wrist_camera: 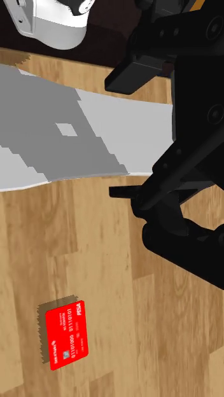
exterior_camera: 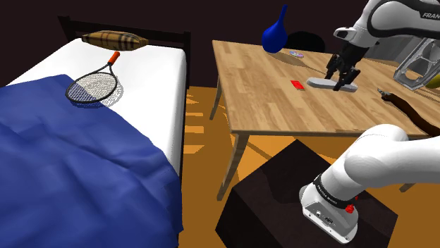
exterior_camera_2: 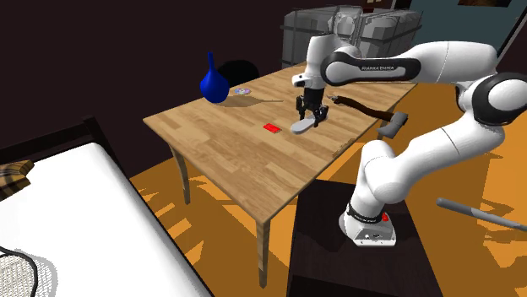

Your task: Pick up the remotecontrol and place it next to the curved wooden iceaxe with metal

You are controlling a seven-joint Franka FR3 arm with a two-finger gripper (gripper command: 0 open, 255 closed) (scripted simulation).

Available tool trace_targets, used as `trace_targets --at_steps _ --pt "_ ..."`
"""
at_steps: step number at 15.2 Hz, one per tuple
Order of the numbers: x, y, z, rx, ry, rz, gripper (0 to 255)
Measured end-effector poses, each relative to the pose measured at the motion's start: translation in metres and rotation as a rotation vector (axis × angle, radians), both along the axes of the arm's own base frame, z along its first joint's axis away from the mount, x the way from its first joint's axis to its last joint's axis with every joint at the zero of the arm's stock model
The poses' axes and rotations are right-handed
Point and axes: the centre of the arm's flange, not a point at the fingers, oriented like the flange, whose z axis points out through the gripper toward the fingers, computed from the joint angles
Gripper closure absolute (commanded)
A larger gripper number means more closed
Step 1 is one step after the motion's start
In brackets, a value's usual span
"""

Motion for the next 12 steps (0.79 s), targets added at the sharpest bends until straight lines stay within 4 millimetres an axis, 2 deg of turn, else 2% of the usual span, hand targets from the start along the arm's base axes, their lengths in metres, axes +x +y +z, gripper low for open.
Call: trace_targets --at_steps 3,6,10,12 --pt "-0.026 -0.031 -0.005 0.001 0.000 0.000 255" --pt "-0.043 -0.064 0.001 0.000 0.000 0.001 255" --pt "-0.072 -0.113 -0.003 0.000 0.000 0.000 255" --pt "-0.084 -0.131 -0.001 0.000 0.000 0.001 255"
